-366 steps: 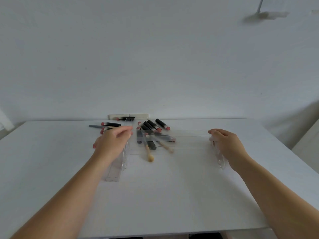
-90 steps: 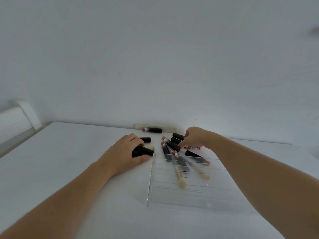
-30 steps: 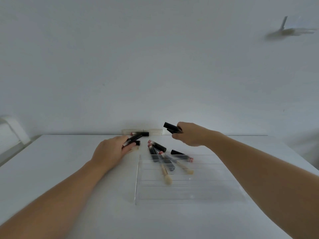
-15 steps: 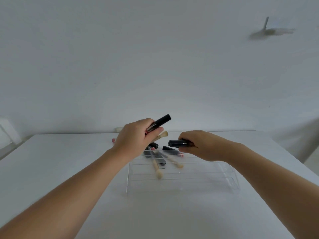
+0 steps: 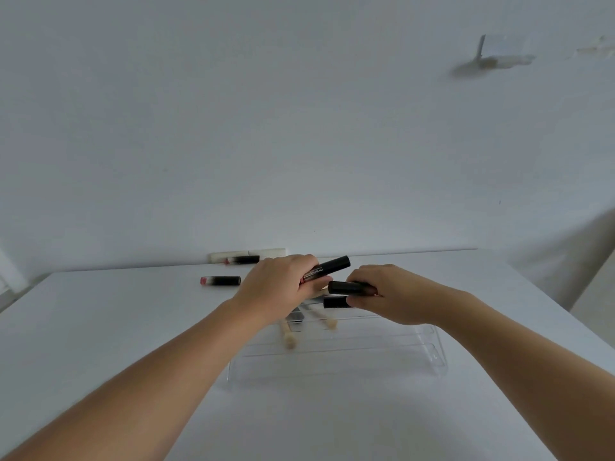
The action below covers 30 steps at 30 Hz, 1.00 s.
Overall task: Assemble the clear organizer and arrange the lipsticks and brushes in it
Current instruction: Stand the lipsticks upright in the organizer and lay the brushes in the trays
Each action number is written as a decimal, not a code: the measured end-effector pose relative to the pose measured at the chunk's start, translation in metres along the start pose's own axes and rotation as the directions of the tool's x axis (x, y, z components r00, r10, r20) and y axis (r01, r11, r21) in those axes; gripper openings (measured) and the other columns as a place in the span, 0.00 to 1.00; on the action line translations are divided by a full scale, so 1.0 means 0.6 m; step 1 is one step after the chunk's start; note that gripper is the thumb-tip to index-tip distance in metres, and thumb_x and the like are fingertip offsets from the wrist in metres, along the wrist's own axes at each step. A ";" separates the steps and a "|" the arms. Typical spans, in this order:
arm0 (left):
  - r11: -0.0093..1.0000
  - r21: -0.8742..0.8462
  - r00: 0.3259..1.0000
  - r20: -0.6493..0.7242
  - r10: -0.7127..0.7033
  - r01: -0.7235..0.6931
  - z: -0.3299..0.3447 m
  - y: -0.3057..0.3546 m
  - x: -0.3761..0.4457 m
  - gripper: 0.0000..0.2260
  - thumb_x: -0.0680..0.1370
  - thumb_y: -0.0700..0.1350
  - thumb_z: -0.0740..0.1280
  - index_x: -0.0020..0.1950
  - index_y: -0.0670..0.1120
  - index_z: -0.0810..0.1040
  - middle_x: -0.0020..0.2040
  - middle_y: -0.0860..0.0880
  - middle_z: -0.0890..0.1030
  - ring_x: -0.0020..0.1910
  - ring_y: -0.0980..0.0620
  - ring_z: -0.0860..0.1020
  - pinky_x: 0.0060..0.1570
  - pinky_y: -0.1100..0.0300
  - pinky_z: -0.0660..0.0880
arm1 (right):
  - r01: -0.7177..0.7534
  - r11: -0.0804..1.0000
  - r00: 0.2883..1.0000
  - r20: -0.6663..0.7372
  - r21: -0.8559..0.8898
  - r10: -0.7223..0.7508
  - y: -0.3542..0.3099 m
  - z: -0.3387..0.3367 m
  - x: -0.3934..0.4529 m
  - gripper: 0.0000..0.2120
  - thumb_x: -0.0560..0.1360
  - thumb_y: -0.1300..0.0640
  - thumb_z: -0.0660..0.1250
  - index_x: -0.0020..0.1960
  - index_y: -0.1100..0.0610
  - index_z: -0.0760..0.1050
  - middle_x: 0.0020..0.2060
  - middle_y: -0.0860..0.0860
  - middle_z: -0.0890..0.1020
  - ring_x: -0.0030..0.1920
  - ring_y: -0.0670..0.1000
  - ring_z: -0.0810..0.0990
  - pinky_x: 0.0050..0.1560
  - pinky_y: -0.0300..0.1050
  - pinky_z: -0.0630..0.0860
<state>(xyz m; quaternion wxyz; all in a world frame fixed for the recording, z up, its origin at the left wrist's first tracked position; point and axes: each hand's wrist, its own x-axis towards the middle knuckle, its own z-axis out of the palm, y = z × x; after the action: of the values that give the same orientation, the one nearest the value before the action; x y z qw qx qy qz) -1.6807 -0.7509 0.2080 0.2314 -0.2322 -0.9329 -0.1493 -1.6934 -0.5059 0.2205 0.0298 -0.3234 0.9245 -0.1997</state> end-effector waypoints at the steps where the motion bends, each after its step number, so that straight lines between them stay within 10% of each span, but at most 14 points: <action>1: 1.000 0.002 1.000 0.001 0.012 -0.012 0.000 0.001 0.000 0.16 0.80 0.60 0.64 0.44 0.48 0.75 0.31 0.54 0.71 0.30 0.48 0.73 0.30 0.56 0.63 | -0.013 1.000 1.000 -0.001 0.008 0.013 0.002 0.001 -0.001 0.08 0.79 0.44 0.63 0.42 0.44 0.72 0.38 0.43 0.77 0.40 0.43 0.74 0.40 0.43 0.70; 10: 0.997 -0.072 0.999 0.031 -0.010 0.012 -0.004 0.001 -0.004 0.13 0.80 0.61 0.64 0.42 0.53 0.72 0.32 0.55 0.71 0.30 0.58 0.71 0.31 0.58 0.62 | -0.039 0.995 0.999 0.025 0.094 0.037 0.015 0.008 -0.011 0.11 0.74 0.35 0.60 0.45 0.41 0.73 0.35 0.40 0.77 0.33 0.42 0.73 0.35 0.40 0.69; 20: 0.983 -0.182 0.997 0.073 -0.008 0.021 -0.017 0.005 -0.005 0.15 0.78 0.63 0.64 0.44 0.53 0.76 0.36 0.55 0.74 0.37 0.57 0.73 0.36 0.55 0.70 | 0.012 0.999 1.000 0.014 -0.039 -0.011 0.005 -0.002 -0.026 0.22 0.72 0.29 0.55 0.60 0.37 0.72 0.50 0.40 0.79 0.54 0.40 0.73 0.54 0.44 0.73; 30: 0.989 -0.124 0.978 0.178 0.105 -0.084 -0.012 0.002 -0.033 0.23 0.77 0.68 0.59 0.50 0.50 0.81 0.44 0.57 0.73 0.46 0.58 0.71 0.46 0.51 0.74 | 0.061 0.977 0.998 0.035 -0.202 -0.055 0.006 0.013 -0.045 0.22 0.78 0.34 0.61 0.70 0.38 0.65 0.51 0.36 0.72 0.52 0.43 0.69 0.52 0.41 0.66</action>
<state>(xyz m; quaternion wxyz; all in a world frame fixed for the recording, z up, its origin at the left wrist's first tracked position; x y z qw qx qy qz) -1.6617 -0.7598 0.2043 0.1374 -0.3023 -0.9278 -0.1700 -1.6728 -0.4901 0.2099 0.0043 -0.3543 0.9297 -0.1002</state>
